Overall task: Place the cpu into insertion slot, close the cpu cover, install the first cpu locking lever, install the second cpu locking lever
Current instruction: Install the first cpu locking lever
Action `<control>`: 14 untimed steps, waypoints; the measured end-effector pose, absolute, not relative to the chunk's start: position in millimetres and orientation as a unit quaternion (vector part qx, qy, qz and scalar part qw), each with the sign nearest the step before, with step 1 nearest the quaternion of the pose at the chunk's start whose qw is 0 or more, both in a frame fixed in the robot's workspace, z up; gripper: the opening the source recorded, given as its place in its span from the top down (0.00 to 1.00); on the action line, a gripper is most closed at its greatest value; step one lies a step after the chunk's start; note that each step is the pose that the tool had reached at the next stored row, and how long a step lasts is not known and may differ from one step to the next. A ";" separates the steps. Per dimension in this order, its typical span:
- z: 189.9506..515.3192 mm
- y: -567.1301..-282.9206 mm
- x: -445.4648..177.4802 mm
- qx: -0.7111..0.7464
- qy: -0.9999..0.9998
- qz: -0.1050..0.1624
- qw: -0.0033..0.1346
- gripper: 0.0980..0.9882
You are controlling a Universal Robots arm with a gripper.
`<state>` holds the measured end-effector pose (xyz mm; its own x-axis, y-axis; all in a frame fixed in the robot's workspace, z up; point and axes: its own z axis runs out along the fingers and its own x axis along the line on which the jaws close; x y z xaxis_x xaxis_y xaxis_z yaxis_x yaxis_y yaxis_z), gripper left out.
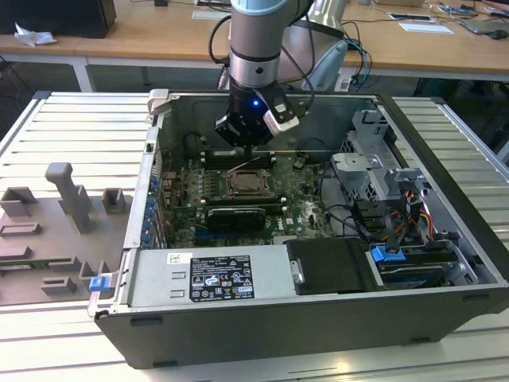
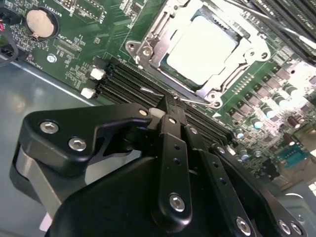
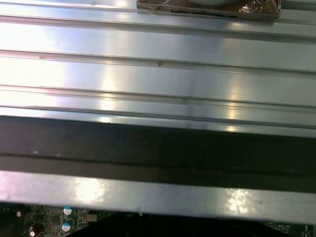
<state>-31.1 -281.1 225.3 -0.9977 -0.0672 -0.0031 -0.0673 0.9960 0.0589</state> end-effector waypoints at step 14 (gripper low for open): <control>207.0 -279.4 -16.3 -0.034 0.999 0.029 0.001 0.99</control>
